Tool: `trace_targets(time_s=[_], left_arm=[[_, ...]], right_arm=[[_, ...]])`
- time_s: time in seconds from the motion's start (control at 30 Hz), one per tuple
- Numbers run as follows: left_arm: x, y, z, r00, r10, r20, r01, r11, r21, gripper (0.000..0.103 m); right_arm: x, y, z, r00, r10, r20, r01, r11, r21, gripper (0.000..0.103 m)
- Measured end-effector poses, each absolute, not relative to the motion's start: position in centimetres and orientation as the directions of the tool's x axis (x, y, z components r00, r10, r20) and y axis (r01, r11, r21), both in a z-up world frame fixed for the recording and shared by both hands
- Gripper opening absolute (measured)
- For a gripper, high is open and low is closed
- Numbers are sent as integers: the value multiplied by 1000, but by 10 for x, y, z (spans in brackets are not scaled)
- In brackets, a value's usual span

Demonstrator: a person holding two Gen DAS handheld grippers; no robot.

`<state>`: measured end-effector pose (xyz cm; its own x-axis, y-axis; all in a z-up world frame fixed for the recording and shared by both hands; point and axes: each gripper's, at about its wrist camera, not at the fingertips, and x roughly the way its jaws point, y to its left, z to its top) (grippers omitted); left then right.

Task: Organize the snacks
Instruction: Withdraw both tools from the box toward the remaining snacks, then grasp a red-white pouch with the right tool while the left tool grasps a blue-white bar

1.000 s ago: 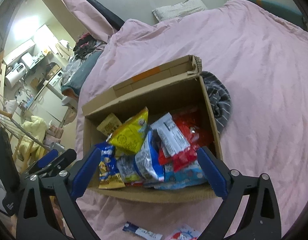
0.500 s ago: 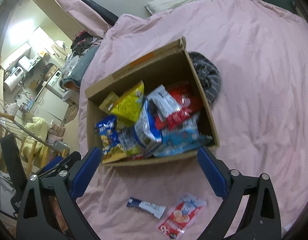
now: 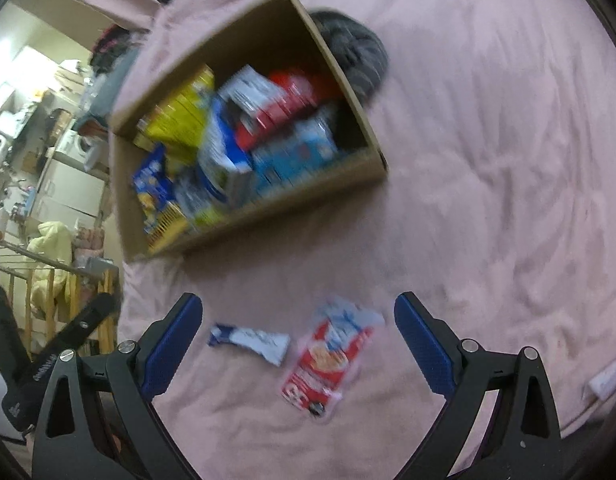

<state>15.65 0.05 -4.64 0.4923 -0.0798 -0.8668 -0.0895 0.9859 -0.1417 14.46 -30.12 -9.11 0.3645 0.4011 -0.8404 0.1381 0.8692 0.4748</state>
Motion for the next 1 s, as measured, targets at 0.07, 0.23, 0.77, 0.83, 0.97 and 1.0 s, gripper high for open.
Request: trace_targets(time_s=[0.07, 0.23, 0.77, 0.83, 0.97, 1.0], left_arm=[[154, 2, -50, 481, -89, -872, -97, 983, -154, 102], [151, 2, -56, 459, -99, -883, -95, 983, -159, 102], [156, -6, -70, 397, -119, -910, -83, 983, -165, 102], [158, -8, -76, 370, -141, -918, -81, 980, -183, 101], [163, -19, -90, 295, -191, -936, -61, 974, -217, 101], [162, -23, -93, 282, -195, -939, -54, 974, -219, 101]], right_arm=[[143, -305, -105, 313, 428, -848, 170, 853, 494, 99], [142, -300, -132, 189, 425, -886, 203, 865, 458, 97], [142, -254, -164, 109, 151, -983, 17, 988, 154, 44], [138, -262, -156, 133, 189, -973, 18, 981, 193, 31], [128, -283, -134, 213, 266, -940, 44, 959, 281, 10], [126, -290, -129, 230, 278, -933, 44, 954, 296, 9]])
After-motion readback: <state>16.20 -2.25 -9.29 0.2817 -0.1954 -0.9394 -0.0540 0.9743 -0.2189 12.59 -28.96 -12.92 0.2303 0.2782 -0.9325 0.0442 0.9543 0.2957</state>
